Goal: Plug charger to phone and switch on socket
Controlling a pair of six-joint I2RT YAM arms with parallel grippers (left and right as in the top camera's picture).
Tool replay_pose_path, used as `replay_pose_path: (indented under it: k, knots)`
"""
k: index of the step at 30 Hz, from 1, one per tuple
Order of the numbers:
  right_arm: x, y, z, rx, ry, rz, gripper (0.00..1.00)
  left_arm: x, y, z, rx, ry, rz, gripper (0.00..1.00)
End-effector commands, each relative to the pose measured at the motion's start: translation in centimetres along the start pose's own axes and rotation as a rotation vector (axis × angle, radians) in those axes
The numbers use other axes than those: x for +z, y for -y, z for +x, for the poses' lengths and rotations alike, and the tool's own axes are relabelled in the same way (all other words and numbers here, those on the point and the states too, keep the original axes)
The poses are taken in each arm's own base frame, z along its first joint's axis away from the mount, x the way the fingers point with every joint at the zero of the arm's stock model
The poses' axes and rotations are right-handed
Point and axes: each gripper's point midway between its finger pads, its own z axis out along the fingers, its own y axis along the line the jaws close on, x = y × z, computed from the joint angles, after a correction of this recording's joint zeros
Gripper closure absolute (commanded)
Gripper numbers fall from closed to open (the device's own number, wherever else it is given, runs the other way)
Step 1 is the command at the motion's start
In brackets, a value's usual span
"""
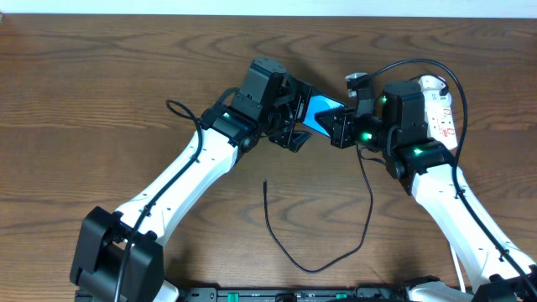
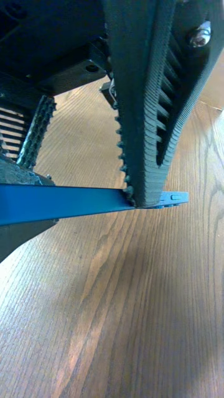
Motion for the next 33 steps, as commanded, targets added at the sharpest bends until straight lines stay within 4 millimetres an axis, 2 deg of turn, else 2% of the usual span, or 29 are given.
replay_pose_path:
  k: [1,9,11,15,22,23,29,33]
  knots:
    - [-0.7,0.2,-1.5,0.016,0.041,-0.001,0.99,-1.0,0.9,0.9,0.016,-0.025,0.026,0.08]
    - [-1.5,1.7,-2.3,0.079,0.069,0.027,0.99,-4.0,2.9,-1.0,0.003,-0.025,0.095,0.07]
    - [-2.0,2.0,-3.1,0.264,0.093,0.001,0.99,-5.3,3.7,-1.8,0.061,-0.015,0.128,0.07]
    - [-2.3,1.1,-4.5,0.421,0.134,-0.065,0.99,-6.2,4.2,-2.7,0.141,0.009,0.149,0.07]
    - [-2.3,0.9,-4.7,0.907,0.120,-0.108,0.99,-6.8,5.2,-1.8,0.178,-0.060,0.190,0.07]
    - [-2.3,0.9,-4.8,0.924,0.121,-0.112,0.99,-6.8,5.4,-1.8,0.182,-0.061,0.196,0.07]
    - [-3.3,-1.7,-8.0,0.932,0.172,-0.275,0.99,-6.9,6.1,-2.2,0.194,-0.034,0.223,0.07]
    - [-3.7,-2.6,-9.1,0.939,0.193,-0.327,0.99,-7.0,6.3,-2.7,0.191,0.001,0.230,0.07]
